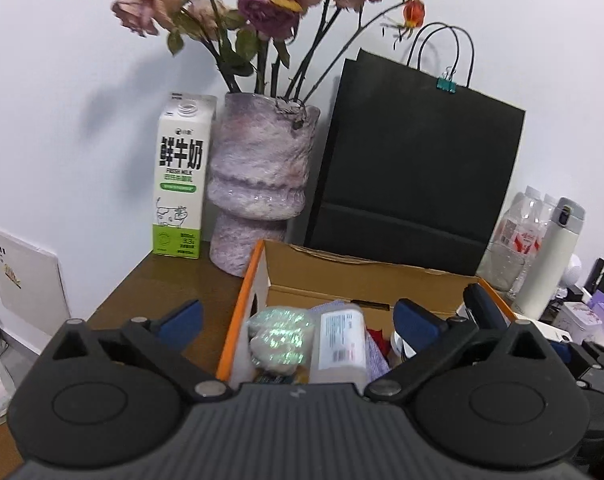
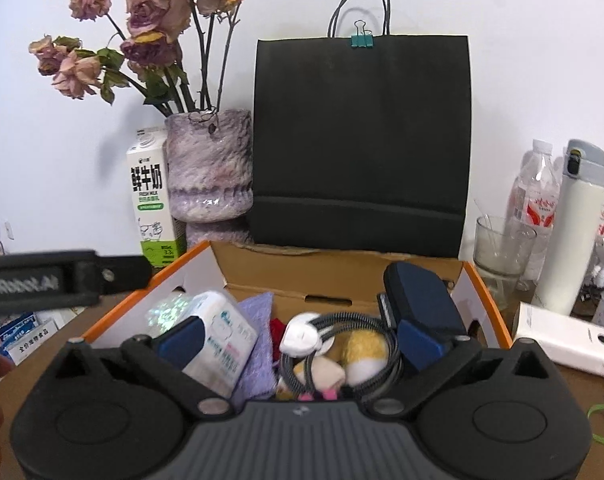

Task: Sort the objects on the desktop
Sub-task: 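Lower the wipes pack and earbud case into the box and open both tools, then withdraw both tools while the right tool grasps the white bottle cap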

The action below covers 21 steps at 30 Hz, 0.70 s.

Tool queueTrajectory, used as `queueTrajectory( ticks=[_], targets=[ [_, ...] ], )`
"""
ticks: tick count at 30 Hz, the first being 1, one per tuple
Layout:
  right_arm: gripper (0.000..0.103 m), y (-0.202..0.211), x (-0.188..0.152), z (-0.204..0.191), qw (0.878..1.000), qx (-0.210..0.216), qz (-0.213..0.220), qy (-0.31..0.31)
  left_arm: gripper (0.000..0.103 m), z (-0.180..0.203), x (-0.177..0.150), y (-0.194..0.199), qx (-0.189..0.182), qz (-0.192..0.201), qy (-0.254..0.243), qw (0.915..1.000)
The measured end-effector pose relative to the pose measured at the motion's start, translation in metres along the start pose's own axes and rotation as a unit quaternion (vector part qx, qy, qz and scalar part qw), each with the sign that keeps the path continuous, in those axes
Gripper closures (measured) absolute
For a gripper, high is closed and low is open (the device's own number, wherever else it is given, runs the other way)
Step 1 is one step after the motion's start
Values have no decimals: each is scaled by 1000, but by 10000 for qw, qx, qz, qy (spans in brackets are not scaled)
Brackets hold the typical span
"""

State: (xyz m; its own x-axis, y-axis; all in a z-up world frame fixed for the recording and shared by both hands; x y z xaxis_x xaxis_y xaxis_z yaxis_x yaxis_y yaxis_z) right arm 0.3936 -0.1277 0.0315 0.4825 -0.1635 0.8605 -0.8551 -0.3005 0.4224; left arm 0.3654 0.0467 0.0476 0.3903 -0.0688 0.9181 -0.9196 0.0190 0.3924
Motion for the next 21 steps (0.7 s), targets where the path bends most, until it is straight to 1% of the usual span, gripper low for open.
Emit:
queueTrajectory(
  ticks=[3,5,14,21],
  targets=[
    [0,12,-13,-4,10000,29,-73,45,0,-10,-8,20,64,35,21,10000],
    [0,20,-21,-8,9999,28,-96,101,0,-16,-16,32,102,-13,10,9999],
    [0,51,-63,-25,9988,88,-402,251,0,-49,-64,75,389,-399,23,9984],
    [0,66,-96,-47,9965,252,-699,385,0,-62,-93,95,407,-566,28,9976]
  ],
)
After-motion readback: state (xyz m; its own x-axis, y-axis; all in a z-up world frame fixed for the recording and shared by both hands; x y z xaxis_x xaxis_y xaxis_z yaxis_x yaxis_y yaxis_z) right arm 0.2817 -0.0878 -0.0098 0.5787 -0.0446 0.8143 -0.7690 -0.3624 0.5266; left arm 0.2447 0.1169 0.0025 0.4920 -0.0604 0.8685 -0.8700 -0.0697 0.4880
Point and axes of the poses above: each gripper's, at about its wrist camera, not at the fingertips, and y roughly against the way its jaws point, z to its right, x to its top, the point moved 9 cm from there along -y, roughly the way its jaws point, and after that the axes turned 15 degrees about -y, right-handed, at the moved point
